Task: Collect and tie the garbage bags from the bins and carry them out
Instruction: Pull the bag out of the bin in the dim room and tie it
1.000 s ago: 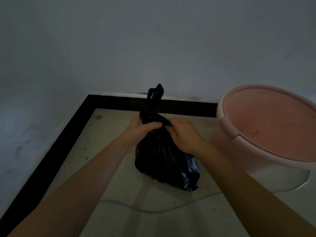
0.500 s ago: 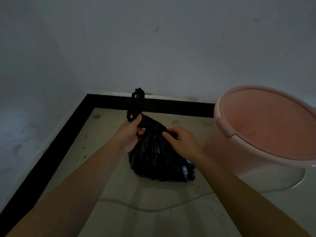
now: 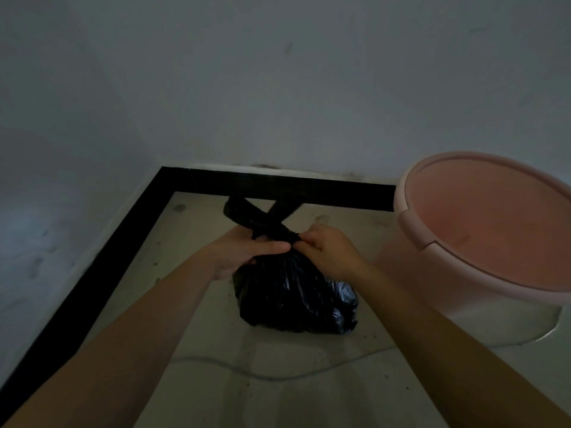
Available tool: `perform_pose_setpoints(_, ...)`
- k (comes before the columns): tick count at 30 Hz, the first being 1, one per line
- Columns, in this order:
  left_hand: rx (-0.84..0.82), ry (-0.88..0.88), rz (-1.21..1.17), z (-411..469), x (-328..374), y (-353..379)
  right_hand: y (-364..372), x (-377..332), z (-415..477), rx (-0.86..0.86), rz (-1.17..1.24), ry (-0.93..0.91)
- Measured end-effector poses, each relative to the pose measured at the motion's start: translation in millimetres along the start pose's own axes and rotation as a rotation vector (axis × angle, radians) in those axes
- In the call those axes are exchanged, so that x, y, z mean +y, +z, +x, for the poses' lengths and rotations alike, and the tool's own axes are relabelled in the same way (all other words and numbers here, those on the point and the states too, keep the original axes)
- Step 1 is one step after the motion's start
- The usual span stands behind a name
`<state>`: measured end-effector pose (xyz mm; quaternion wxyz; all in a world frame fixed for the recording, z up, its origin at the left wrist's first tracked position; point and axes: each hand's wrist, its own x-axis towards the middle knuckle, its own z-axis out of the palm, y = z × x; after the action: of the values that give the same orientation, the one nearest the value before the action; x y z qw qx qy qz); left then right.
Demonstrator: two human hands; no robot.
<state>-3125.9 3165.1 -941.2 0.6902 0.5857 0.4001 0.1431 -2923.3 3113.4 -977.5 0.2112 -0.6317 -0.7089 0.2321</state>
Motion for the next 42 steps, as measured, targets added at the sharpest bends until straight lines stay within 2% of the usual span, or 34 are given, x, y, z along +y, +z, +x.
perform_pose_setpoints(2,0.026,-0.001,0.017,1,1,2,-3,-4,0,-0.042,-0.053,-0.041)
perform_pose_setpoints(5,0.143,-0.017,-0.035,4,4,5,-9,-7,-1,-0.079,0.088,0.038)
perform_pose_setpoints(7,0.179,-0.008,-0.072,5,2,3,-16,-9,-2,-0.095,0.271,0.14)
perform_pose_setpoints(10,0.162,0.02,-0.083,4,1,2,-30,-12,-2,-0.085,0.679,0.254)
perform_pose_setpoints(12,0.15,0.02,-0.114,4,1,3,-36,-19,1,0.028,0.817,0.228)
perform_pose_setpoints(16,0.172,-0.007,-0.222,4,-2,0,-43,-35,15,0.378,0.981,0.2)
perform_pose_setpoints(18,0.186,-0.006,-0.322,5,-5,-1,-47,-42,19,0.422,1.125,0.207)
perform_pose_setpoints(21,0.171,0.024,-0.483,5,-9,-2,-51,-44,15,0.317,1.391,0.222)
perform_pose_setpoints(25,0.203,0.049,-0.627,3,-11,-12,-47,-37,4,0.108,1.554,0.286)
perform_pose_setpoints(28,0.233,-0.023,-0.637,5,-10,-14,-39,-27,-1,0.026,1.631,0.377)
perform_pose_setpoints(31,0.254,-0.078,-0.608,10,-9,-4,-38,-26,-2,-0.034,1.692,0.382)
perform_pose_setpoints(33,0.277,-0.03,-0.582,12,-6,4,-36,-27,-2,-0.014,1.586,0.4)
perform_pose_setpoints(35,0.305,0.051,-0.537,14,-4,10,-29,-25,-2,0.005,1.225,0.427)
perform_pose_setpoints(37,0.335,0.072,-0.471,14,-6,11,-22,-18,-4,-0.054,0.818,0.36)
perform_pose_setpoints(40,0.365,0.098,-0.339,15,-10,6,-25,-12,-5,-0.1,0.501,0.309)
perform_pose_setpoints(42,0.367,0.119,-0.19,13,-7,0,-30,-11,-4,-0.018,0.316,0.211)
